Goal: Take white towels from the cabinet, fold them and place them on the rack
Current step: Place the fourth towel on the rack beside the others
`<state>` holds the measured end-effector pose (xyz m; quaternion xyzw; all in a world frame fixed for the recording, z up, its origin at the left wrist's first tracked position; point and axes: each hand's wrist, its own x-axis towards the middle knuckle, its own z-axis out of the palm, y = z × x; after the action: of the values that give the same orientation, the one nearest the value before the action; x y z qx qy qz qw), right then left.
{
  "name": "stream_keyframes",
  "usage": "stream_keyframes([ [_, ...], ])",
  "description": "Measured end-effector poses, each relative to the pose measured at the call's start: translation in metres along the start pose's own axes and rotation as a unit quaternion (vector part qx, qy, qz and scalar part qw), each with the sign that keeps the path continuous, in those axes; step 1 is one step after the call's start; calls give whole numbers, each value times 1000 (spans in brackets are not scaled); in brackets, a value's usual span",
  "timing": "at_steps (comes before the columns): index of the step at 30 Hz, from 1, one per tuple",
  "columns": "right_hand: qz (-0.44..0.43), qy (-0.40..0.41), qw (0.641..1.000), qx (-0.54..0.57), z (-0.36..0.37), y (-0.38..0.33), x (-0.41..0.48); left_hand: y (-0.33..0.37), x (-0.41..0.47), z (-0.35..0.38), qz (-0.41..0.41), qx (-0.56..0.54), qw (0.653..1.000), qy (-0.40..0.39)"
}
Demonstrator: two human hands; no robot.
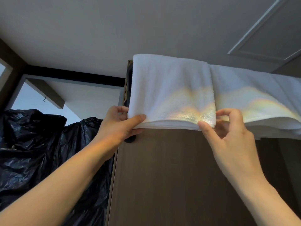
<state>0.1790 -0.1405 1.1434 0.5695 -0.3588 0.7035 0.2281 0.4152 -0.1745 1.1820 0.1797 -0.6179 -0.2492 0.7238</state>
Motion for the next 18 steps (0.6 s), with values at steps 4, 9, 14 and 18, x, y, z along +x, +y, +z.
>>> stream_keyframes([
  [4, -198, 92, 962, -164, -1, -16, -3, -2, 1, 3, -29, -20, 997, -63],
  [9, -332, 77, 925, -166, 17, -24, 15, -5, 5, -1, -31, -51, 994, -93],
  [14, -385, 42, 908, -160, 23, -5, 22, -5, 8, -5, -82, -122, 981, -126],
  [18, -373, -3, 915, -155, 28, 6, 15, -4, 7, -4, -92, -132, 977, -142],
])
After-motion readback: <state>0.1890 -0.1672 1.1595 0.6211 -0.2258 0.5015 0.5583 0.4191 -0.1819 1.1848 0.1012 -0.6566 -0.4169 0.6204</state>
